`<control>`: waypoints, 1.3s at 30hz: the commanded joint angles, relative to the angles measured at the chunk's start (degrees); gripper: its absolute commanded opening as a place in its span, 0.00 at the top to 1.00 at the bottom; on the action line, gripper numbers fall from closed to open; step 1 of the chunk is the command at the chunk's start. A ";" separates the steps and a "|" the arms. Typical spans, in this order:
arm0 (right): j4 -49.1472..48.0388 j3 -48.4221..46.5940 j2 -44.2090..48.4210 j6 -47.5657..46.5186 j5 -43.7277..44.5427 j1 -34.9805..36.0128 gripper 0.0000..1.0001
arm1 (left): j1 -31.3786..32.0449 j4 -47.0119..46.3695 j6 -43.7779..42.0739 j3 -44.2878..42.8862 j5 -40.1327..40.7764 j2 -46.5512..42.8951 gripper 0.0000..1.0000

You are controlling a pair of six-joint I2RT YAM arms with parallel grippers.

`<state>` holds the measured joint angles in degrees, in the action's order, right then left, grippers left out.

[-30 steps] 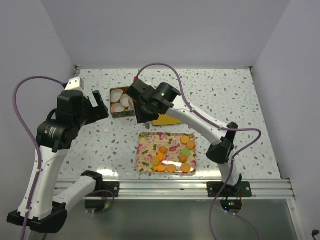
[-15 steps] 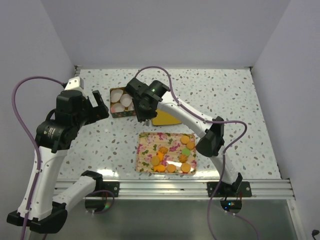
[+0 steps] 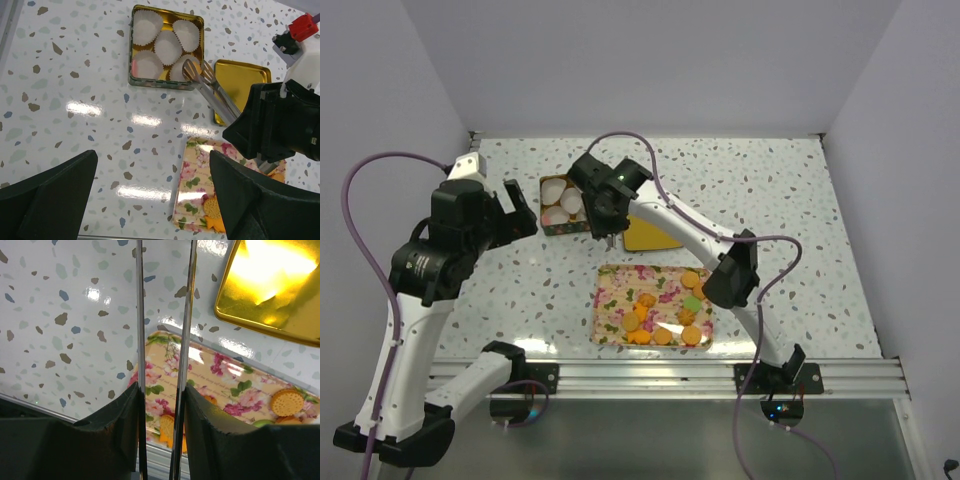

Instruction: Pack the cookies

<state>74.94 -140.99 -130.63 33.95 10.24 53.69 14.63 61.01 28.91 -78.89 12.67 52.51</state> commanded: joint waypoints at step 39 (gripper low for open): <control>-0.32 53.12 54.32 13.92 4.97 8.87 0.54 | -0.04 -1.68 0.71 5.49 -8.79 -3.55 0.00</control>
<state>75.05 -98.89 -81.60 40.29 14.35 59.55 14.66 62.02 28.58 -76.14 8.56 50.15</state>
